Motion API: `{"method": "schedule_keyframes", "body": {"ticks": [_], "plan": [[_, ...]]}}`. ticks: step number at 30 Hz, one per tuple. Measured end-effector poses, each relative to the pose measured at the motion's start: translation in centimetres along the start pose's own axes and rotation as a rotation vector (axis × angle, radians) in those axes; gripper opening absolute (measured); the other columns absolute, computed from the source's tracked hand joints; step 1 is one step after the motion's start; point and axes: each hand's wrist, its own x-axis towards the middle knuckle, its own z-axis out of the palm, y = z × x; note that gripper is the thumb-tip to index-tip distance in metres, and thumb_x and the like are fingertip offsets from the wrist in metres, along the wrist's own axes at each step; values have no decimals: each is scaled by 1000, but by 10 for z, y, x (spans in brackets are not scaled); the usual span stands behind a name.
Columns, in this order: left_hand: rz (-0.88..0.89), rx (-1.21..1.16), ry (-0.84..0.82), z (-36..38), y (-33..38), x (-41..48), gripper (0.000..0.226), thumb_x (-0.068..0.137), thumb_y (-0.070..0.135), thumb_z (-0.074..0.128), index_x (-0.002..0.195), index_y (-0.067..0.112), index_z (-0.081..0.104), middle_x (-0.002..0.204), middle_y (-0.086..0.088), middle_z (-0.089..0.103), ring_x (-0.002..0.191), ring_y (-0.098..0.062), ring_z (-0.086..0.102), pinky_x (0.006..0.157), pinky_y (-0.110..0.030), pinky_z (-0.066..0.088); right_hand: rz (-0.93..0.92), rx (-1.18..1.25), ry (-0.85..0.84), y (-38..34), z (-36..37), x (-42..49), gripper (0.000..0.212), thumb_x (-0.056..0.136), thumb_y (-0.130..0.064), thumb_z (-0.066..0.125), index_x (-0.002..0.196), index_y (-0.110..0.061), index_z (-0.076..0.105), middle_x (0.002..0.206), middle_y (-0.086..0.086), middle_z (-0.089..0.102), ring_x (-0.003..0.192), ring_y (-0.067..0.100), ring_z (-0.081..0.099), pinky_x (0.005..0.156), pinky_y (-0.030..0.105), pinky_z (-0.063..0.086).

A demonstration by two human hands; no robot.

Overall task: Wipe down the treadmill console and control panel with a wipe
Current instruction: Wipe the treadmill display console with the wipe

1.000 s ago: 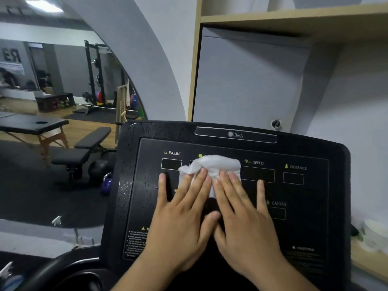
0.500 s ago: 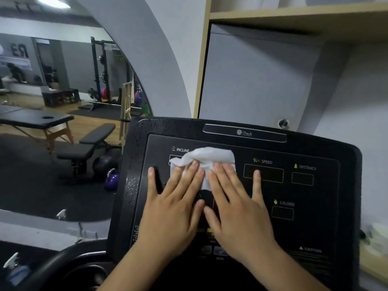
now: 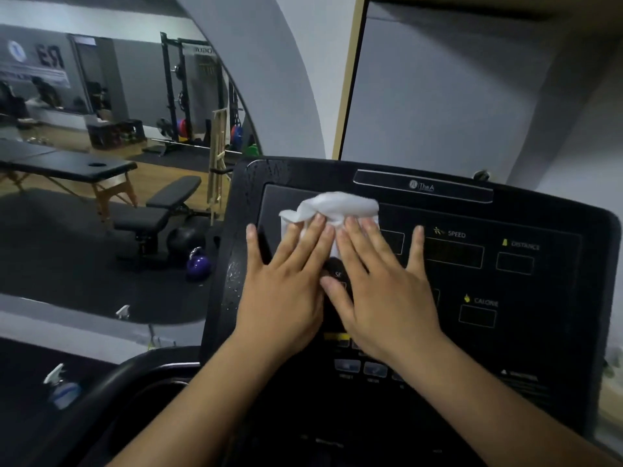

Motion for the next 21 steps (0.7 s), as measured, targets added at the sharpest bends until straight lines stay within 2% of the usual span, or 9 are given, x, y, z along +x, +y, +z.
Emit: {"method": "schedule_keyframes", "body": {"ticks": [5,8,12,16,19,21], "plan": [[-57,-4,13,-17,-14,39,60,98,34,22,155,15,26,162,-5,22,149,-24,21,113,-71,4,36,11,16,-7,-16,43,67,99,-51,7,154,-15,18,163,1,16,150,14,6,115,65,-4],[-87,-46,9,-6,-10,7,59,100,35,21,155,16,24,163,-4,19,150,-24,17,115,-68,3,7,63,31,-15,-3,17,65,100,-49,16,153,-14,25,161,3,19,150,16,10,115,66,3],[-90,-21,-28,1,-10,-17,58,101,38,24,154,17,28,161,-2,23,149,-22,22,113,-69,7,-66,75,35,-17,8,-4,61,99,-45,26,149,-13,36,158,3,29,148,16,21,114,68,10],[-139,17,-30,-13,-22,24,60,102,41,15,157,18,16,164,-3,11,151,-22,12,115,-67,-3,-37,55,6,-20,-12,40,66,99,-49,11,152,-15,28,160,1,24,149,13,14,115,65,-2],[-151,22,-30,-16,-28,28,61,102,42,15,158,17,14,165,-2,9,151,-22,11,115,-67,0,-27,63,-10,-26,-18,50,73,96,-56,0,155,-16,18,163,0,13,150,12,3,115,63,-7],[-155,-5,-19,-11,-26,9,60,103,43,16,157,17,18,164,-3,12,151,-23,14,115,-67,4,-41,97,-23,-30,-12,35,75,96,-59,-1,155,-16,17,163,-1,11,150,13,1,115,63,-6]]}}
